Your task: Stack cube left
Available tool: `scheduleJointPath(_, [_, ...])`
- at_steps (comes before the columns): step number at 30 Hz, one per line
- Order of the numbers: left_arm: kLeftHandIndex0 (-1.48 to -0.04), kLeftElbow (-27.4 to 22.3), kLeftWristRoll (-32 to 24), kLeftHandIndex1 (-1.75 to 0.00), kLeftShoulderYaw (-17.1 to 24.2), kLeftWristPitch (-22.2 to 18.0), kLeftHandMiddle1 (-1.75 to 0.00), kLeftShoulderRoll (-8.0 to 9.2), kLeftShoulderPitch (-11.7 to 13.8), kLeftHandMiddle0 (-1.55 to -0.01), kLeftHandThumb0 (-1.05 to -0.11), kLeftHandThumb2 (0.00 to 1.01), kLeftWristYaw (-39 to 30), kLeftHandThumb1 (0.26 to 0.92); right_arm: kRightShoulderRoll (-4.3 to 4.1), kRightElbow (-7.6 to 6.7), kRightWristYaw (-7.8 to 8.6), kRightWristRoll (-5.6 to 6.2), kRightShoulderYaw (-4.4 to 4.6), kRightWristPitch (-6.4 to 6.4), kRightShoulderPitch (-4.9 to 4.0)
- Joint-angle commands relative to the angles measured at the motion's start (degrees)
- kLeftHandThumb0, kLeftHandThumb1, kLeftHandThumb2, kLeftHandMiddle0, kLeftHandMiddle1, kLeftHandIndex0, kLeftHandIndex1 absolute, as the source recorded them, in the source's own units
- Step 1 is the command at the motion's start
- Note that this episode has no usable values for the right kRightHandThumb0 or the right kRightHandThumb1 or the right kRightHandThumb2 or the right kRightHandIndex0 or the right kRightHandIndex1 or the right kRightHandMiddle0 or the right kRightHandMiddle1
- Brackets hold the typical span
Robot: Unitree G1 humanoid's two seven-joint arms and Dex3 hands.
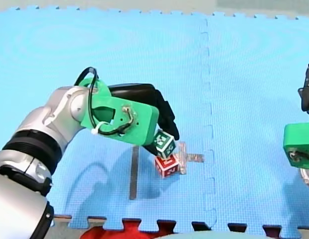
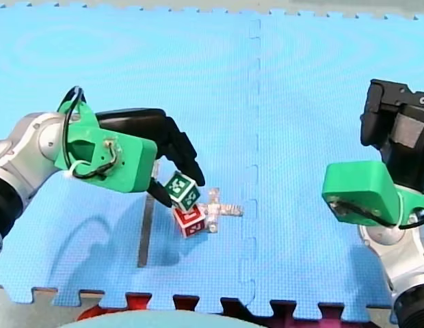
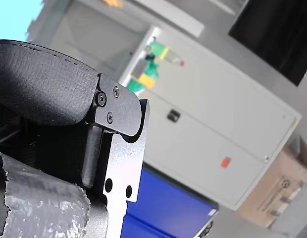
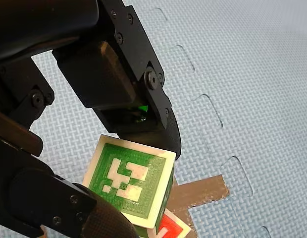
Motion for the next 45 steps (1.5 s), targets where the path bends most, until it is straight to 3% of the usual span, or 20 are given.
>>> scheduleJointPath(1, [-1.35, 0.54, -0.21, 0.00, 0.20, 0.05, -1.75, -0.10, 0.09, -1.08, -0.448, 0.00, 0.27, 0.840, -0.41, -0.36, -0.30, -0.22, -0.03, 0.18, -0.04])
scheduleJointPath(16, [-1.34, 1.28, -0.82, 0.00, 0.49, -0.09, -1.75, -0.53, 0.58, -1.07, -0.441, 0.00, -1.17, 0.841, -0.67, -0.38, -1.19, -1.28, 0.51, 0.05, -0.34])
scheduleJointPath(33, [-1.32, 1.25, -0.71, 0.00, 0.25, 0.79, -1.75, -0.82, 0.89, -1.05, -0.439, 0.00, -1.52, 0.839, -0.47, 0.80, -1.42, -1.03, 0.59, -0.54, -0.73])
scheduleJointPath(45, [-1.32, 0.22, 1.33, 0.00, -1.67, 0.15, -1.75, -0.61, 2.63, -1.05, -0.432, 0.00, 1.44, 0.837, -0.38, -0.54, -0.84, -0.77, 0.50, -0.18, -0.05])
